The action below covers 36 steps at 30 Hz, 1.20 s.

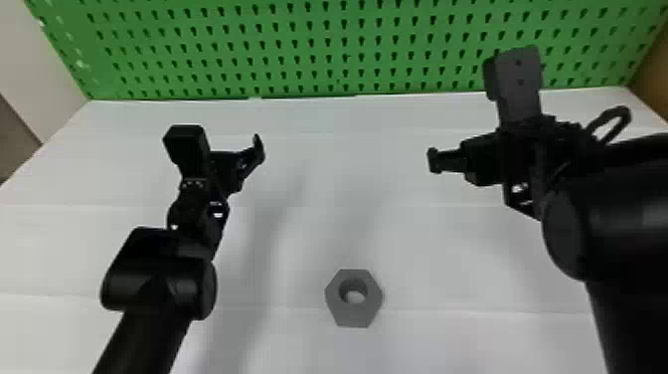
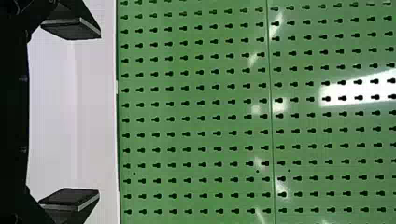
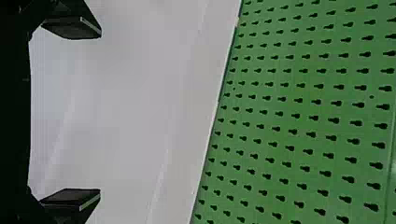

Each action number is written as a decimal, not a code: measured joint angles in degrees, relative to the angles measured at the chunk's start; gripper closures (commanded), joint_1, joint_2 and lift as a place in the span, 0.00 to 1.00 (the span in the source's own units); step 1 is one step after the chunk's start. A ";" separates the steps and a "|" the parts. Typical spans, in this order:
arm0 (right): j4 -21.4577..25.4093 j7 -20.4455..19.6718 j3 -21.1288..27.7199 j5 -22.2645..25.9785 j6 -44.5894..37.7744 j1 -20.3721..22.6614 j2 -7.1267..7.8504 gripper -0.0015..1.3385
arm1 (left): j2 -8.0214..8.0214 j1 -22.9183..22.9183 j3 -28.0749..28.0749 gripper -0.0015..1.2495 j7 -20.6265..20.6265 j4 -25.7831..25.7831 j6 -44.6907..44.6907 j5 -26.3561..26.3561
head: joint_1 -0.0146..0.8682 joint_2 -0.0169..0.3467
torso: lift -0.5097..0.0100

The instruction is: Pick up the hex nut

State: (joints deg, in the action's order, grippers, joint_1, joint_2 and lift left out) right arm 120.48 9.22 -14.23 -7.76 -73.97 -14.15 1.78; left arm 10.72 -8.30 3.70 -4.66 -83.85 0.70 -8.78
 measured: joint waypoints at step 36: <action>-13.89 0.01 -7.81 14.92 -15.94 -11.84 0.29 0.08 | 0.00 -1.13 0.35 0.07 -0.35 0.30 -0.09 0.84 | 0.91 0.46 | 0.81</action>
State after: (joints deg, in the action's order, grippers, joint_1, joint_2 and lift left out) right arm 106.59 9.23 -22.04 7.16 -89.91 -25.99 2.07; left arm 10.72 -9.44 4.05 -5.01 -83.55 0.61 -7.95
